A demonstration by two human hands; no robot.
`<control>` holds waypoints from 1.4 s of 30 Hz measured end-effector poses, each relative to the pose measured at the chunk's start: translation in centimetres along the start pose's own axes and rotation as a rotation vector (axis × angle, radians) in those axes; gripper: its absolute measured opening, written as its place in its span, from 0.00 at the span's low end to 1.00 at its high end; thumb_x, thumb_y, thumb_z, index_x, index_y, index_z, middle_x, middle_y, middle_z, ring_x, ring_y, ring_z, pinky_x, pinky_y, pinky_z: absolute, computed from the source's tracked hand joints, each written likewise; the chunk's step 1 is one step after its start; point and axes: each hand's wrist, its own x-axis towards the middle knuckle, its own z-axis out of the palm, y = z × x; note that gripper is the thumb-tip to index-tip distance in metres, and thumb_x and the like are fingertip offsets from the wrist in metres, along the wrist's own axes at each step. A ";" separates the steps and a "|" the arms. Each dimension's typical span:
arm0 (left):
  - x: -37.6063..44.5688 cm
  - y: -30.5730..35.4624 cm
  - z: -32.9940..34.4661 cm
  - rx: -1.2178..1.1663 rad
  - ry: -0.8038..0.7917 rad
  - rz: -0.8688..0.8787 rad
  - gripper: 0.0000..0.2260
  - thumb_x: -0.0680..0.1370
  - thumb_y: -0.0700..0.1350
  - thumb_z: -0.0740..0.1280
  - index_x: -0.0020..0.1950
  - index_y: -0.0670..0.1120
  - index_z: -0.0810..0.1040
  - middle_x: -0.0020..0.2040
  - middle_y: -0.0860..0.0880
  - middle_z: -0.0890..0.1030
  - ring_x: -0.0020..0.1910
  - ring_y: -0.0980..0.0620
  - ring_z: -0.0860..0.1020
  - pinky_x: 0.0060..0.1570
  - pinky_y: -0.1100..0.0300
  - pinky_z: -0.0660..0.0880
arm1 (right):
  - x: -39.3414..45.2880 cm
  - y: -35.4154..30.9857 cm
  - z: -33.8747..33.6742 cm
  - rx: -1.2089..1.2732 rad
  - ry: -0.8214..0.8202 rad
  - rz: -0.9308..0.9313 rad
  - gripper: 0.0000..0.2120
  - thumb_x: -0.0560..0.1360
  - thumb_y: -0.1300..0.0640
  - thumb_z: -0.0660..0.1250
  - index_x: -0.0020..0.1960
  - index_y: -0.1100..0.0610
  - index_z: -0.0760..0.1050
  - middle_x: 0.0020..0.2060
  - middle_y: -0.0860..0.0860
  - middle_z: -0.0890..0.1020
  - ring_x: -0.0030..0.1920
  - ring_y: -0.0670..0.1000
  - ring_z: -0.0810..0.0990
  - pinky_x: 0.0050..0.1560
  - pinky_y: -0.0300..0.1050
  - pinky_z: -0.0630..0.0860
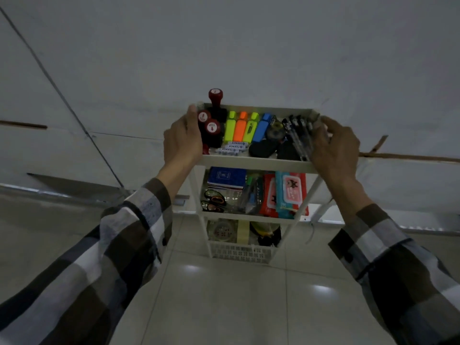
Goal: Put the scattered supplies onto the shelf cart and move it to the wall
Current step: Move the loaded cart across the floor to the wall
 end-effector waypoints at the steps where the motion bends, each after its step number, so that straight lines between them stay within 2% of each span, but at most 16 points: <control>1: 0.2 -0.5 0.1 0.012 0.080 0.035 0.34 0.85 0.66 0.46 0.59 0.45 0.83 0.58 0.45 0.85 0.56 0.46 0.83 0.55 0.53 0.78 | -0.2 0.1 0.3 0.003 0.050 -0.028 0.21 0.85 0.47 0.56 0.66 0.57 0.80 0.58 0.60 0.84 0.59 0.60 0.79 0.58 0.51 0.74; 4: 0.0 -1.7 0.8 -0.092 0.298 0.120 0.31 0.86 0.63 0.49 0.56 0.41 0.82 0.57 0.42 0.84 0.53 0.47 0.82 0.49 0.58 0.72 | -0.8 0.1 0.9 0.106 0.209 -0.050 0.23 0.85 0.46 0.55 0.57 0.59 0.83 0.53 0.56 0.85 0.56 0.56 0.80 0.54 0.46 0.71; 8: -3.1 -3.9 2.8 -0.317 0.443 0.255 0.28 0.86 0.61 0.52 0.76 0.43 0.70 0.68 0.45 0.78 0.60 0.52 0.78 0.52 0.62 0.72 | -3.3 0.7 1.6 0.468 0.358 0.184 0.27 0.82 0.36 0.56 0.69 0.55 0.73 0.60 0.53 0.79 0.59 0.50 0.78 0.54 0.38 0.72; 10: -4.8 -6.8 4.9 -0.399 0.436 0.281 0.25 0.87 0.60 0.51 0.70 0.42 0.72 0.58 0.47 0.80 0.50 0.55 0.79 0.42 0.67 0.72 | -5.0 1.7 3.0 0.663 0.327 0.314 0.30 0.79 0.30 0.54 0.65 0.53 0.72 0.56 0.51 0.78 0.57 0.52 0.80 0.57 0.49 0.79; 12: -5.6 -9.4 6.7 -0.511 0.409 0.298 0.24 0.87 0.60 0.49 0.53 0.44 0.77 0.42 0.52 0.79 0.37 0.58 0.76 0.34 0.66 0.70 | -6.3 2.0 4.0 0.781 0.322 0.341 0.29 0.77 0.26 0.53 0.56 0.51 0.72 0.49 0.49 0.79 0.51 0.52 0.82 0.54 0.57 0.82; 15: -5.0 -11.8 8.1 -0.573 0.451 0.393 0.24 0.85 0.62 0.48 0.36 0.51 0.68 0.30 0.51 0.71 0.28 0.53 0.68 0.30 0.57 0.63 | -6.7 2.2 5.0 0.807 0.370 0.247 0.22 0.80 0.31 0.54 0.51 0.50 0.69 0.43 0.47 0.76 0.43 0.46 0.78 0.49 0.50 0.82; 20: -3.8 -11.9 9.0 -0.563 0.519 0.465 0.19 0.85 0.60 0.50 0.36 0.56 0.65 0.29 0.52 0.67 0.28 0.54 0.65 0.30 0.54 0.60 | -6.3 2.7 5.7 0.701 0.474 0.118 0.20 0.85 0.40 0.53 0.52 0.56 0.68 0.36 0.46 0.71 0.32 0.37 0.73 0.32 0.30 0.70; 24: -4.2 -13.3 9.0 -0.498 0.525 0.489 0.17 0.87 0.54 0.50 0.42 0.49 0.68 0.31 0.57 0.67 0.27 0.59 0.66 0.30 0.56 0.64 | -7.5 3.3 6.8 0.660 0.565 -0.032 0.15 0.87 0.49 0.54 0.51 0.60 0.69 0.32 0.44 0.66 0.26 0.38 0.69 0.29 0.35 0.65; 26: -5.6 -15.0 9.7 -0.376 0.485 0.449 0.15 0.88 0.51 0.51 0.48 0.44 0.70 0.35 0.54 0.70 0.30 0.60 0.69 0.33 0.61 0.67 | -9.7 5.2 8.2 0.611 0.573 -0.079 0.14 0.87 0.52 0.53 0.50 0.60 0.70 0.33 0.44 0.68 0.28 0.41 0.69 0.29 0.43 0.67; 28: -7.3 -18.3 10.8 -0.285 0.389 0.399 0.16 0.88 0.52 0.52 0.53 0.41 0.70 0.44 0.47 0.74 0.40 0.55 0.73 0.44 0.55 0.75 | -13.4 8.4 10.5 0.507 0.491 -0.086 0.15 0.87 0.53 0.53 0.52 0.63 0.71 0.39 0.46 0.72 0.34 0.41 0.75 0.33 0.40 0.73; 30: -8.9 -22.5 11.9 -0.169 0.353 0.385 0.17 0.88 0.53 0.52 0.58 0.41 0.71 0.55 0.43 0.75 0.52 0.51 0.73 0.54 0.47 0.75 | -17.0 12.3 12.9 0.347 0.386 -0.069 0.13 0.87 0.51 0.54 0.56 0.61 0.71 0.49 0.52 0.74 0.47 0.41 0.76 0.46 0.43 0.77; 33: -11.4 -27.7 12.7 -0.100 0.280 0.395 0.19 0.88 0.54 0.53 0.73 0.46 0.70 0.64 0.45 0.74 0.60 0.52 0.72 0.59 0.53 0.71 | -20.5 16.2 14.7 0.192 0.352 -0.029 0.13 0.85 0.50 0.58 0.63 0.57 0.72 0.59 0.56 0.73 0.58 0.49 0.72 0.58 0.49 0.72; 34: -12.0 -29.1 12.9 -0.102 0.217 0.390 0.19 0.88 0.55 0.53 0.72 0.47 0.71 0.62 0.45 0.75 0.58 0.51 0.74 0.56 0.53 0.73 | -21.2 16.7 14.9 0.227 0.333 -0.026 0.13 0.85 0.50 0.60 0.64 0.57 0.71 0.59 0.55 0.74 0.57 0.50 0.74 0.56 0.48 0.74; 38: -12.1 -31.9 12.5 -0.011 0.047 0.358 0.11 0.86 0.54 0.58 0.51 0.50 0.76 0.43 0.47 0.81 0.42 0.43 0.80 0.37 0.52 0.73 | -23.0 16.5 14.7 0.316 0.162 0.037 0.16 0.85 0.50 0.60 0.66 0.60 0.69 0.53 0.54 0.81 0.42 0.47 0.81 0.38 0.37 0.79; 39: -11.9 -31.7 12.3 -0.008 0.027 0.336 0.11 0.86 0.51 0.61 0.49 0.48 0.77 0.42 0.46 0.83 0.41 0.44 0.81 0.35 0.52 0.75 | -23.0 16.6 14.7 0.291 0.153 0.028 0.16 0.85 0.49 0.59 0.65 0.61 0.70 0.52 0.55 0.83 0.41 0.48 0.82 0.38 0.40 0.81; 42: -11.7 -31.3 12.1 0.037 0.006 0.318 0.08 0.86 0.44 0.64 0.50 0.43 0.79 0.44 0.45 0.84 0.39 0.51 0.80 0.35 0.66 0.70 | -22.8 17.1 14.9 0.238 0.109 0.015 0.17 0.85 0.48 0.61 0.63 0.61 0.73 0.52 0.55 0.84 0.43 0.50 0.83 0.43 0.44 0.82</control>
